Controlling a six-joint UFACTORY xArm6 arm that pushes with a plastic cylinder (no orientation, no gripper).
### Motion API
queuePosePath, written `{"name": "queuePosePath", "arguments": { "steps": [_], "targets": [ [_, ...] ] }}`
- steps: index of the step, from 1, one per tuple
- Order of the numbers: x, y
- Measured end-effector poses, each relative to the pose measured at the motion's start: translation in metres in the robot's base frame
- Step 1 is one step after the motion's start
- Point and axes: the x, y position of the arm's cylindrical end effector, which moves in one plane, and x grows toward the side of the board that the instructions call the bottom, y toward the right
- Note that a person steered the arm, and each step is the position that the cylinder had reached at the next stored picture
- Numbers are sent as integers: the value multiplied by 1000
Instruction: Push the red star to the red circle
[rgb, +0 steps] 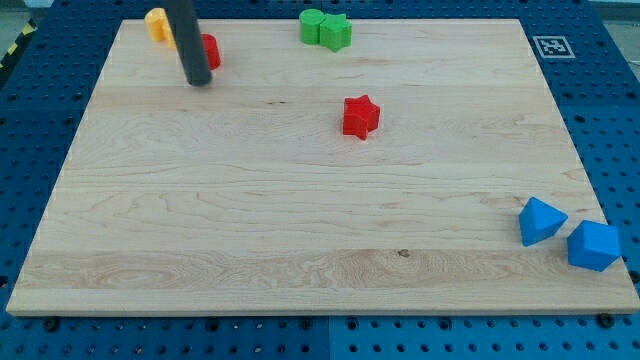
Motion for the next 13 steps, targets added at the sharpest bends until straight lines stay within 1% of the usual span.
{"name": "queuePosePath", "arguments": {
  "steps": [2,3,4,5,6,7,8,9,10,12,13],
  "targets": [
    [106,142],
    [129,220],
    [104,258],
    [76,252],
    [55,218],
    [49,190],
    [69,187],
    [76,179],
    [52,165],
    [37,98],
    [23,72]
  ]
}}
